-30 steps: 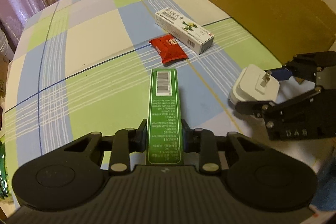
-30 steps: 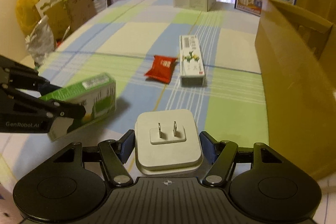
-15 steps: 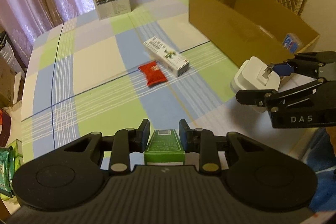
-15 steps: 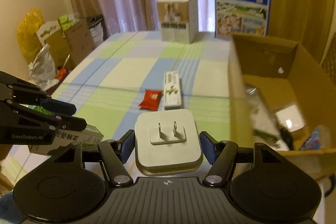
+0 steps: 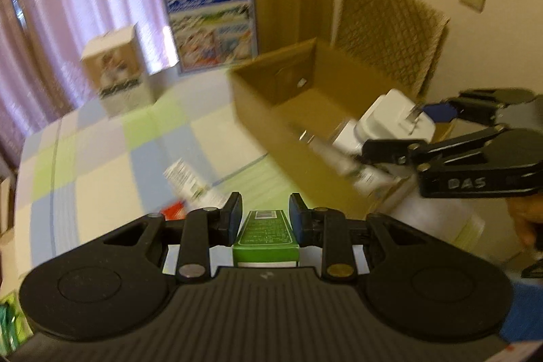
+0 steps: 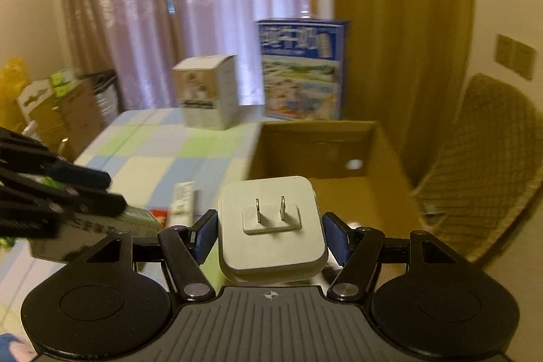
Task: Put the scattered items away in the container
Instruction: 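Carry the green box and white charger over the cardboard box with both tools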
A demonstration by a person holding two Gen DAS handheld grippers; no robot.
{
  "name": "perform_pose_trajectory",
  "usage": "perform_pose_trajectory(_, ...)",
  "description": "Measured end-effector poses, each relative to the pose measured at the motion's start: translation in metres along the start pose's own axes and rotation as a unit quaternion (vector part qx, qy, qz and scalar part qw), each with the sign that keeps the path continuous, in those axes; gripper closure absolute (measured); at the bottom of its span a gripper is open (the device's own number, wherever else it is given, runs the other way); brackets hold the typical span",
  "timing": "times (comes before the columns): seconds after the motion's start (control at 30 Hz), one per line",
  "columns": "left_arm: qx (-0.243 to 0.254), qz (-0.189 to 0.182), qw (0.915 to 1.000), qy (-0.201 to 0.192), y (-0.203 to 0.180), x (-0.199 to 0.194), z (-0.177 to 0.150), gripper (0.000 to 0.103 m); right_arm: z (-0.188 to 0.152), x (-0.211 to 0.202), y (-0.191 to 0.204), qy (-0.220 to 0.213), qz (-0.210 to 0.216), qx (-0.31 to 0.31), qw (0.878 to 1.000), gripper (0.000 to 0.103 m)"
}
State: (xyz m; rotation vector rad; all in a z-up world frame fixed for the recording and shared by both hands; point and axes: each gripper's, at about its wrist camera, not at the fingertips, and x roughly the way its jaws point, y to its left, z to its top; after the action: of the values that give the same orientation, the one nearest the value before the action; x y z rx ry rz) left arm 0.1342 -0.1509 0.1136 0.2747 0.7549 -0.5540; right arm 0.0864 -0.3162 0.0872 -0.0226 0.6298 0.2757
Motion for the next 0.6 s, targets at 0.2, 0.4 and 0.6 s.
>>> perform_pose_trajectory(0.2, 0.001, -0.03, 0.9991, -0.029, -0.029, 0.013, 0.045, 0.078, 0.001, 0.001, -0.047, 0.005, -0.028, 0.022, 0.999, 0.04)
perform_pose_trajectory(0.4, 0.001, -0.049, 0.998, -0.04, -0.052, 0.034, 0.071, 0.078, -0.006, 0.002, -0.072, 0.013, -0.035, 0.034, 0.999, 0.04)
perform_pose_trajectory(0.6, -0.009, -0.07, 0.9967, -0.041, -0.069, 0.06, 0.077, 0.078, -0.011, 0.011, -0.085, 0.021, -0.041, 0.041, 0.998, 0.04)
